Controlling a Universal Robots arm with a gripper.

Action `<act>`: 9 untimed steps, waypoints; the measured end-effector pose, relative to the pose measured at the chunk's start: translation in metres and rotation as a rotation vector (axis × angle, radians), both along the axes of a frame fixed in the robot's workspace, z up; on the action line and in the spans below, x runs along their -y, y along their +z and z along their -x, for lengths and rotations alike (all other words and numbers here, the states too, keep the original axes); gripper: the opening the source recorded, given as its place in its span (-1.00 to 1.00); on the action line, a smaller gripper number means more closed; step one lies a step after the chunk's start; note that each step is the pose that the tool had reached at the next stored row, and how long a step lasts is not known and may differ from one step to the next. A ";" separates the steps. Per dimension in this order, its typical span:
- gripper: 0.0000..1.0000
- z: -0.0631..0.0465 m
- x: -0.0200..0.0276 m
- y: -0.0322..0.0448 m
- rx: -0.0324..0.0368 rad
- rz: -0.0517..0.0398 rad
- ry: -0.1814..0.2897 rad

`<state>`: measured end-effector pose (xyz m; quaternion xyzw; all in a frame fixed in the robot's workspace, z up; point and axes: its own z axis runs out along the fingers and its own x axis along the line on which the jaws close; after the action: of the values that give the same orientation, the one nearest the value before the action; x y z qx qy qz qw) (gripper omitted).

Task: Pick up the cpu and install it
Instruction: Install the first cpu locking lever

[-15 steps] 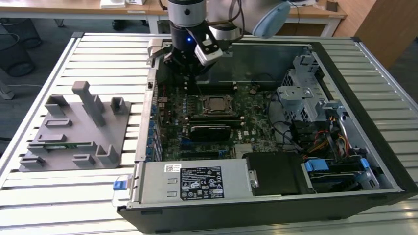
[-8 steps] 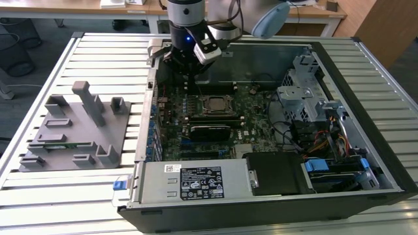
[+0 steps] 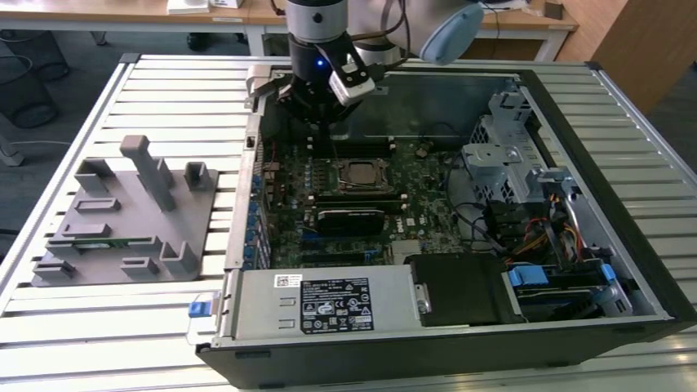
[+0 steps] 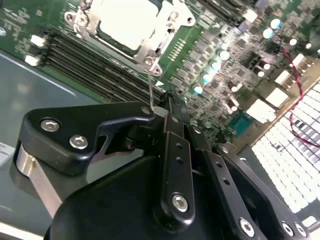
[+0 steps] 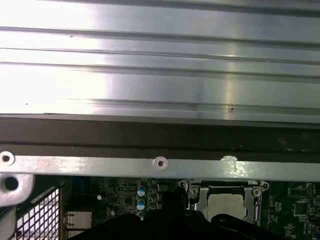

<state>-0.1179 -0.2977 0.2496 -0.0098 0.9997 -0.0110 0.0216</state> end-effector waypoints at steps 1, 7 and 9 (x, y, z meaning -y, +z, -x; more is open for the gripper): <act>-0.79 -0.003 -0.0002 -0.0001 -0.0010 -0.0001 0.000; -0.79 -0.010 -0.0003 -0.0002 -0.0019 0.0000 0.000; -0.79 -0.012 -0.0004 -0.0003 -0.0019 0.0000 0.000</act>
<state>-0.1062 -0.2974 0.2493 -0.0099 0.9997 -0.0110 0.0206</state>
